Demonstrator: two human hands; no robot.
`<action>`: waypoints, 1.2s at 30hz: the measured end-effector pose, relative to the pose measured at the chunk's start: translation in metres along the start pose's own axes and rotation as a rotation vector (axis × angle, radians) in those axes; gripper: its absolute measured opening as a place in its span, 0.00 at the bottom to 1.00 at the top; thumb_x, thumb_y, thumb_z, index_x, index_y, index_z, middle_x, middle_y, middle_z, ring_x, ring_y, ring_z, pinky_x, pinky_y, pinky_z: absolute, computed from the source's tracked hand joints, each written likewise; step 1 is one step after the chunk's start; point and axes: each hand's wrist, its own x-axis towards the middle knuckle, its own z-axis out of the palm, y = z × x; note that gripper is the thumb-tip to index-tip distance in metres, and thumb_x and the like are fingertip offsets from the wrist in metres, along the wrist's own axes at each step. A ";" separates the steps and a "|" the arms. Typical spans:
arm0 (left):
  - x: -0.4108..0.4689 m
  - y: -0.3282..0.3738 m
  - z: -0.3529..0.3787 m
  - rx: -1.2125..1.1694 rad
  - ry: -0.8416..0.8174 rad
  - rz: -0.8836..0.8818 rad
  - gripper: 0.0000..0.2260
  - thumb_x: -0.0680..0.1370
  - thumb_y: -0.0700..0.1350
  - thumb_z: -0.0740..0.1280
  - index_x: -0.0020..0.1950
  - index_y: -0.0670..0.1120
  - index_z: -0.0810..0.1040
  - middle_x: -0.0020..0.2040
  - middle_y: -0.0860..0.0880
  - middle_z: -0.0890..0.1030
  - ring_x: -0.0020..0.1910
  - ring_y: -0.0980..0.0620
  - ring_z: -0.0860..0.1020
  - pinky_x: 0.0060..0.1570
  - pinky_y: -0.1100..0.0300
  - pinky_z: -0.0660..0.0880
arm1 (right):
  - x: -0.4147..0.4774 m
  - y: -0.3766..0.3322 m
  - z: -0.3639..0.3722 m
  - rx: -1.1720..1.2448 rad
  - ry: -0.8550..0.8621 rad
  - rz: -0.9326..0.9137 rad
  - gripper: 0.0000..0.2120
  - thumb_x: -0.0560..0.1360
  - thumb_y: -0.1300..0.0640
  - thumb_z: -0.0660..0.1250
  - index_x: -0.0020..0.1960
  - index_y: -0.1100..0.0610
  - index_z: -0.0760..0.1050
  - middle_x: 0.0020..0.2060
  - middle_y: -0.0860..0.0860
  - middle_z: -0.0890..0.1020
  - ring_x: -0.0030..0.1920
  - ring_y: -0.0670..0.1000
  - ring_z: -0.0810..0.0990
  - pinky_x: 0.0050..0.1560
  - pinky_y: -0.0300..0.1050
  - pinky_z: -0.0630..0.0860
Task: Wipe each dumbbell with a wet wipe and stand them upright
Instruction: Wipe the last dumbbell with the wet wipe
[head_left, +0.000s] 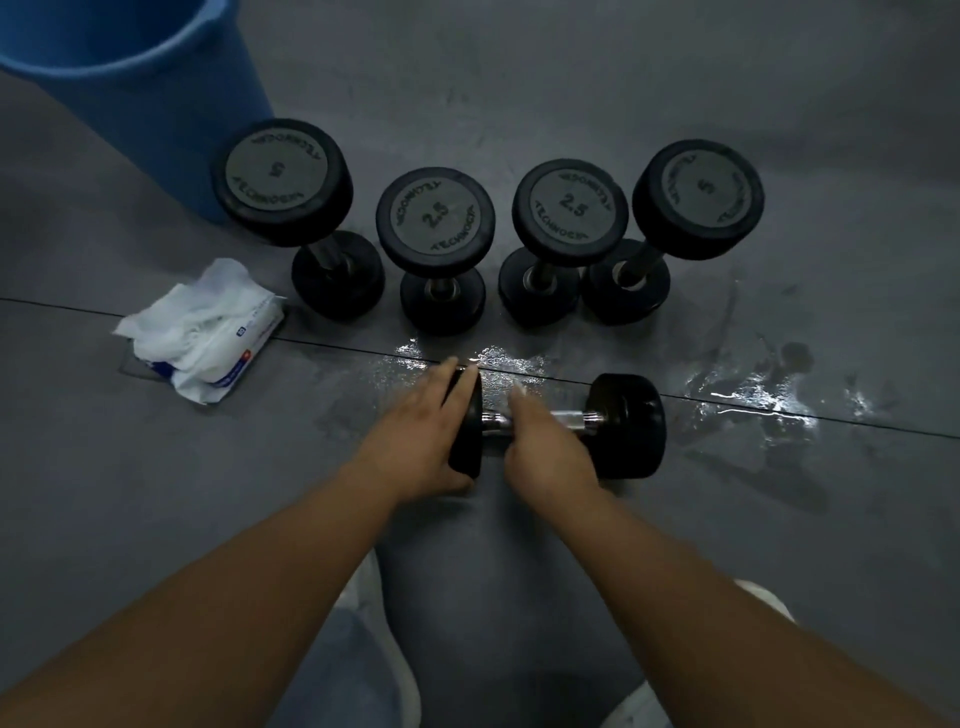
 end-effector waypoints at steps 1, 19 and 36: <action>0.000 -0.001 -0.002 -0.008 -0.004 0.009 0.56 0.65 0.57 0.75 0.80 0.45 0.42 0.80 0.44 0.46 0.79 0.44 0.52 0.75 0.49 0.57 | -0.003 -0.003 0.009 0.059 -0.044 -0.033 0.33 0.72 0.65 0.58 0.75 0.51 0.55 0.76 0.51 0.58 0.71 0.56 0.67 0.65 0.55 0.70; 0.011 0.014 -0.015 0.127 -0.041 -0.040 0.56 0.57 0.63 0.79 0.76 0.45 0.54 0.72 0.44 0.60 0.66 0.40 0.70 0.64 0.49 0.72 | 0.006 0.035 -0.023 -0.225 0.049 -0.118 0.15 0.76 0.48 0.59 0.60 0.48 0.74 0.55 0.52 0.80 0.52 0.57 0.80 0.47 0.48 0.77; 0.012 0.014 -0.022 0.161 -0.159 -0.001 0.56 0.53 0.72 0.75 0.74 0.50 0.59 0.67 0.47 0.65 0.65 0.43 0.67 0.59 0.48 0.73 | -0.025 -0.009 -0.008 -0.222 -0.132 0.446 0.30 0.78 0.57 0.57 0.76 0.64 0.51 0.76 0.63 0.51 0.65 0.60 0.73 0.57 0.52 0.73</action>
